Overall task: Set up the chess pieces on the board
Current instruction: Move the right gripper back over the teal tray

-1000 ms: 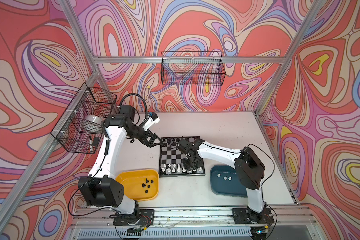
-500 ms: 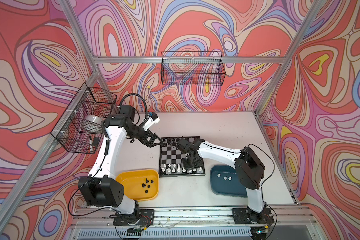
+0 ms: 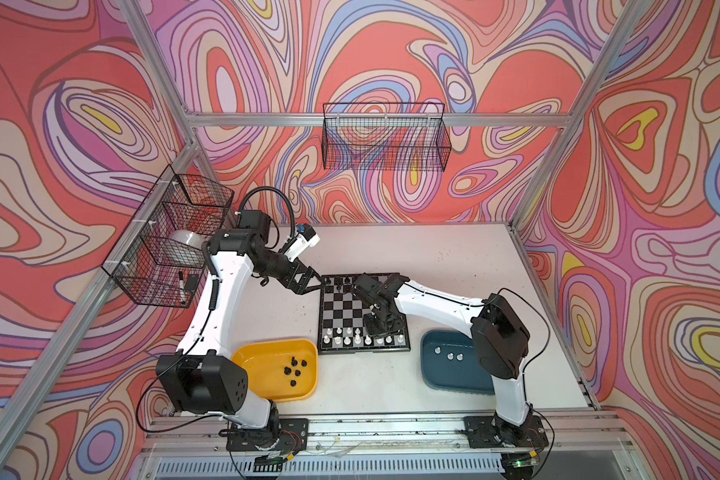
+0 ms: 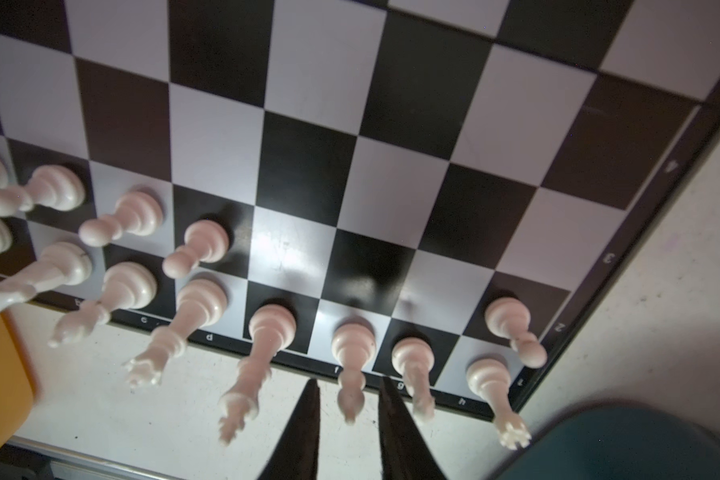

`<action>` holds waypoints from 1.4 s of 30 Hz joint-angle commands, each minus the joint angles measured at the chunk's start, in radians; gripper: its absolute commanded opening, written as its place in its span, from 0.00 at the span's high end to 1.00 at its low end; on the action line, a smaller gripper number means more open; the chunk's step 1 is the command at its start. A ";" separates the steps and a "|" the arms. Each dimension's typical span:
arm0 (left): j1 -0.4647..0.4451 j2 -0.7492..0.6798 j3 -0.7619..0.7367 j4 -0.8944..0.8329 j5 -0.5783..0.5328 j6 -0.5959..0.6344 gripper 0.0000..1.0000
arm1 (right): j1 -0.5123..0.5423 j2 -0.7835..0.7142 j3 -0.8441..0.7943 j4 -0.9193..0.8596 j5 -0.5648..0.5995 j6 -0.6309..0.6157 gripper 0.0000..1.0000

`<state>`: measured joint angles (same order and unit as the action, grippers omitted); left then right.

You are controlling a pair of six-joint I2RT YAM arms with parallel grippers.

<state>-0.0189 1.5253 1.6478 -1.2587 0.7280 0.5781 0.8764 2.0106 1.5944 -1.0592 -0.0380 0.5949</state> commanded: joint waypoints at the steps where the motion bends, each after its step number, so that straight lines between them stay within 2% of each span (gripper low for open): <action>1: 0.004 0.004 0.029 -0.007 0.026 -0.004 0.06 | 0.007 -0.016 0.029 -0.022 0.022 -0.004 0.74; 16: 0.013 0.013 0.066 0.005 0.036 -0.033 0.06 | 0.015 -0.102 0.038 -0.039 0.039 0.003 0.72; 23: 0.008 0.007 0.069 0.033 0.012 -0.051 0.06 | 0.004 -0.186 0.047 -0.096 0.125 0.015 0.73; 28: -0.022 0.020 0.097 0.031 0.004 -0.047 0.06 | -0.080 -0.366 -0.070 -0.116 0.157 0.045 0.75; 31: -0.118 0.030 0.102 0.025 -0.137 -0.004 0.06 | -0.142 -0.470 -0.156 -0.125 0.164 0.062 0.76; 33: -0.188 0.045 0.114 -0.001 -0.178 0.026 0.07 | -0.174 -0.529 -0.212 -0.133 0.173 0.070 0.76; 38: -0.217 0.082 0.178 -0.010 -0.092 0.005 0.06 | -0.241 -0.649 -0.387 -0.131 0.163 0.109 0.78; 42: -0.241 0.110 0.220 -0.020 -0.080 0.010 0.07 | -0.283 -0.731 -0.521 -0.123 0.162 0.167 0.80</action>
<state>-0.2440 1.6176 1.8286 -1.2377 0.6247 0.5659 0.6125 1.3277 1.1309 -1.1721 0.1127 0.7021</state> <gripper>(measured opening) 0.935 0.206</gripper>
